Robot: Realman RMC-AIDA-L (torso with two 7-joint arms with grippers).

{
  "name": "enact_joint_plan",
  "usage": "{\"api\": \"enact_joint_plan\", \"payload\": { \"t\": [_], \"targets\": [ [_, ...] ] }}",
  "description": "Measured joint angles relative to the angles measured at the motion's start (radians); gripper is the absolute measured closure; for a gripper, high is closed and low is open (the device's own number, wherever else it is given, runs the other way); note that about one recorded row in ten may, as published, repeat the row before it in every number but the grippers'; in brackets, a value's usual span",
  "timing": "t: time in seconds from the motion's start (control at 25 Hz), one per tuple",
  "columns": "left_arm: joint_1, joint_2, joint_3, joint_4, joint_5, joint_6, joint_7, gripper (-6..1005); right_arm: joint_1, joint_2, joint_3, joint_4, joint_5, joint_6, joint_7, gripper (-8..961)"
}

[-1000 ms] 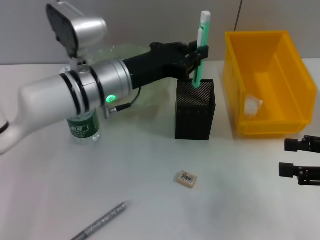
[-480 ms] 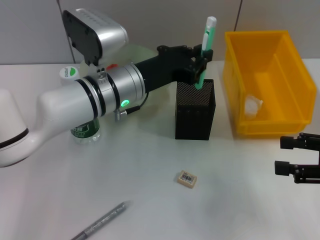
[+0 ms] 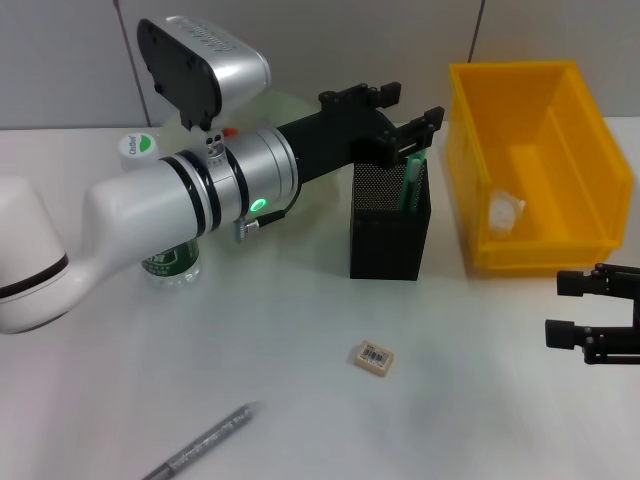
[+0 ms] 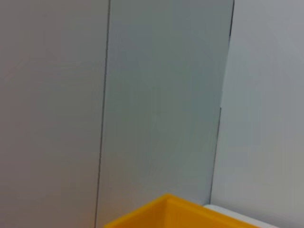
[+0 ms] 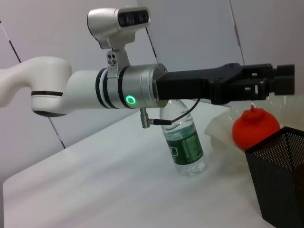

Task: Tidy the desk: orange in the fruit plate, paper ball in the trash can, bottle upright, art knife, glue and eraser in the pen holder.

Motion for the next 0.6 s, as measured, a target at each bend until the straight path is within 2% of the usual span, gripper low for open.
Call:
{"api": "enact_joint_plan", "payload": {
  "t": [0.04, 0.12, 0.16, 0.24, 0.36, 0.44, 0.48, 0.52, 0.6],
  "targets": [
    [0.005, 0.0, -0.002, 0.002, -0.003, 0.006, 0.0, 565, 0.0, 0.0, 0.0, 0.003, 0.0, 0.0, -0.001, 153],
    [0.024, 0.003, -0.005, 0.02, -0.002, 0.037, -0.001, 324, 0.001, 0.0, 0.0, 0.007, -0.001, 0.001, -0.006, 153],
    [0.068, 0.015, -0.009, 0.067, 0.015, 0.095, -0.015, 301, 0.001, 0.0, 0.0, 0.007, -0.002, 0.001, -0.008, 153],
    [0.068, 0.015, -0.009, 0.067, 0.015, 0.095, -0.015, 256, 0.002, 0.0, 0.0, 0.008, -0.002, 0.001, -0.009, 153],
    [0.201, 0.058, -0.039, 0.241, 0.142, 0.168, -0.123, 187, 0.005, 0.0, 0.0, 0.008, -0.002, -0.002, -0.011, 153],
    [0.201, 0.058, -0.039, 0.241, 0.142, 0.168, -0.123, 187, 0.007, 0.0, 0.0, 0.008, -0.002, -0.005, -0.011, 153],
    [0.248, 0.071, -0.055, 0.314, 0.204, 0.183, -0.169, 187, 0.009, 0.0, 0.0, 0.008, -0.002, -0.006, -0.011, 153],
    [0.37, 0.09, -0.127, 0.508, 0.416, 0.237, -0.316, 187, 0.011, 0.0, 0.0, 0.009, -0.002, -0.007, -0.011, 153],
    [0.431, 0.095, -0.191, 0.631, 0.584, 0.3, -0.46, 186, 0.015, 0.0, 0.0, 0.009, -0.002, -0.009, -0.012, 153]
  ]
}}
